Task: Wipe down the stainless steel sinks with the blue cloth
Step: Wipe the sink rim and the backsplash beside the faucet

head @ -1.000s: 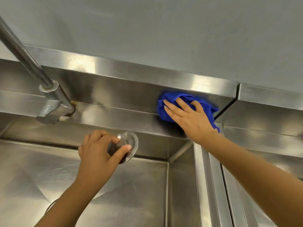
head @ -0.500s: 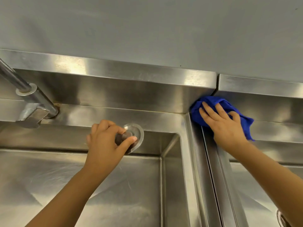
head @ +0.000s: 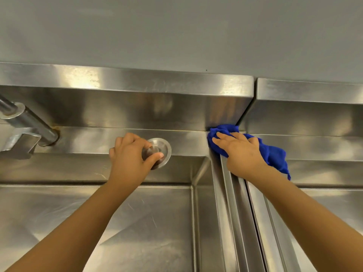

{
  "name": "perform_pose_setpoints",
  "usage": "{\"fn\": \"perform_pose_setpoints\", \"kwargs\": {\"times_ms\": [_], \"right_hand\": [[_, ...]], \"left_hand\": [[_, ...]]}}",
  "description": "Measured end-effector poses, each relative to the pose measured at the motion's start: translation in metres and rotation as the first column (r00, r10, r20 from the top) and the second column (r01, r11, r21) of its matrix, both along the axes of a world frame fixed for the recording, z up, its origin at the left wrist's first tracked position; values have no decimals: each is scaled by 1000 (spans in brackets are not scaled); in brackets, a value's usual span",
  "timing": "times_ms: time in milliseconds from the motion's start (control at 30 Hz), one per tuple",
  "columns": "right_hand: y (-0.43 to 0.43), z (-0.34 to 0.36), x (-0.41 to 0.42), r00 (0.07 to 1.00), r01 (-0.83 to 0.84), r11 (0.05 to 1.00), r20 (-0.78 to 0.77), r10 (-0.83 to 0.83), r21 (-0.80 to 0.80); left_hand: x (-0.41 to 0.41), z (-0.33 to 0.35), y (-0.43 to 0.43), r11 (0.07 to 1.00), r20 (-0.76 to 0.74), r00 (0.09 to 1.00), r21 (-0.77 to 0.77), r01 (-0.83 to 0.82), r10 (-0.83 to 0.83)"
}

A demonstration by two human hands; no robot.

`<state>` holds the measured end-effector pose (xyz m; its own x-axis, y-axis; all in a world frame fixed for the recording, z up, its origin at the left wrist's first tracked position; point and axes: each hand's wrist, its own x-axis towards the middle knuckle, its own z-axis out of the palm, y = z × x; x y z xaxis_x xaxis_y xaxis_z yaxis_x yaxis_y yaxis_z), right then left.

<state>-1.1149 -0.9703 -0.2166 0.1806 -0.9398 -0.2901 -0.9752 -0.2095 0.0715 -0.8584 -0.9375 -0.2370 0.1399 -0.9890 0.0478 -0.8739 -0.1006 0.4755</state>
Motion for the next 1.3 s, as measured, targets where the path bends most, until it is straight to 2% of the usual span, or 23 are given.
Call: {"fn": "perform_pose_setpoints", "kwargs": {"times_ms": [200, 333, 500, 733, 867, 967, 1100, 1200, 1300], "right_hand": [[19, -6, -5, 998, -16, 999, 55, 18, -30], [25, -18, -5, 998, -8, 989, 61, 17, -147], [32, -39, -12, 988, -18, 924, 133, 74, -381], [52, -25, -8, 960, 83, 893, 275, 47, -443], [90, 5, 15, 883, 210, 879, 469, 18, -428], [122, 27, 45, 762, 247, 918, 648, 14, -310], [168, 45, 94, 639, 172, 958, 766, 69, -229], [201, 52, 134, 535, 124, 985, 844, 38, -123], [223, 54, 172, 508, 54, 995, 860, 48, -88]], "left_hand": [[-3, -10, -26, 1000, 34, 999, 11, -18, 18], [-3, -16, -32, 1000, 21, 1000, -22, -20, 20], [0, -17, -36, 999, 35, 999, -50, -21, 23], [15, 9, -7, 998, 55, 998, -57, -8, 11], [41, 32, 44, 1000, 113, 993, 6, 25, -25], [62, 50, 92, 997, 156, 987, 68, 25, -35], [96, 73, 161, 993, 226, 974, 114, -44, 17], [125, 89, 209, 986, 269, 959, 110, -124, 90], [156, 103, 249, 978, 272, 950, 93, -187, 156]]}}
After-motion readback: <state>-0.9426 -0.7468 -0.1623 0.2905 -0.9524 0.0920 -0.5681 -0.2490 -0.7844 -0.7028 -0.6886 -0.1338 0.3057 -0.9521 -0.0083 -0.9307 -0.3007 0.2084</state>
